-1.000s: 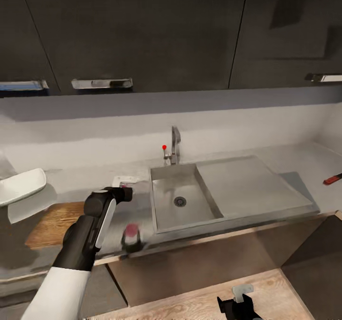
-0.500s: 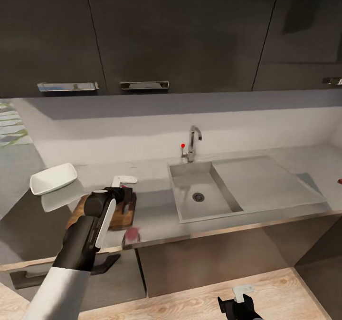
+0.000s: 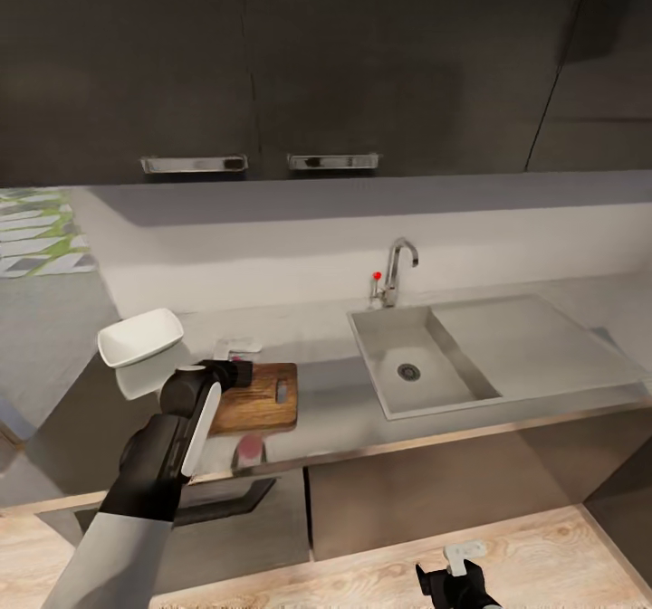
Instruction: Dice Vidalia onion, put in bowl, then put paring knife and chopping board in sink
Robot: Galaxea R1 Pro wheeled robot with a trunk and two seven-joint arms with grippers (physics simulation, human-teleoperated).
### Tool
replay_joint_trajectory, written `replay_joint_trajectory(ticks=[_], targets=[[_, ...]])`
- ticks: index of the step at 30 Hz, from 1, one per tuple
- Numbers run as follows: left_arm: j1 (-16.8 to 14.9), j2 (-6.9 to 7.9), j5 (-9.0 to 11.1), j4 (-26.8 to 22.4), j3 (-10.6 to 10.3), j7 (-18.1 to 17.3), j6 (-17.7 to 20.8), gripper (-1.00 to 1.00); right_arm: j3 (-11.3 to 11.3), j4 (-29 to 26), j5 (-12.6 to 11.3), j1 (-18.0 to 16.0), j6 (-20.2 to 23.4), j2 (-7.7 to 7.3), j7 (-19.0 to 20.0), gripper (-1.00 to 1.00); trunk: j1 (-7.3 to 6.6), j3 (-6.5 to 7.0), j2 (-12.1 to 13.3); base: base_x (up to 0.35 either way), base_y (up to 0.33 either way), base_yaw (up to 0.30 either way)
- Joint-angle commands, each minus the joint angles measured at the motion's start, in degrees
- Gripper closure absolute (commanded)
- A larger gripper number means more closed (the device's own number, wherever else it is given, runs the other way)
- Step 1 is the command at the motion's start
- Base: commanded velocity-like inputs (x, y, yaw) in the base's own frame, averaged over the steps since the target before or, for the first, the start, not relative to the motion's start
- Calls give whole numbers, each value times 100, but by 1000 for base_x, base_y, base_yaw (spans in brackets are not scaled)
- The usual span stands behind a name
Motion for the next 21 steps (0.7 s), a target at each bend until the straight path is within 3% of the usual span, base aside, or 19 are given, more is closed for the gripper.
replay_joint_trajectory(ticks=[1, 21], targets=[[-6, 1, 4, -4, -6, 20, 24, 100, 30, 7, -20, -6, -22, -2, 13, -100, 2, -12, -13, -187, 232, 0], [38, -8, 3, 83, -14, 20, 23, 100, 30, 7, -20, -6, -22, -11, 4, -100, 2, -12, -13, -21, 24, 0]])
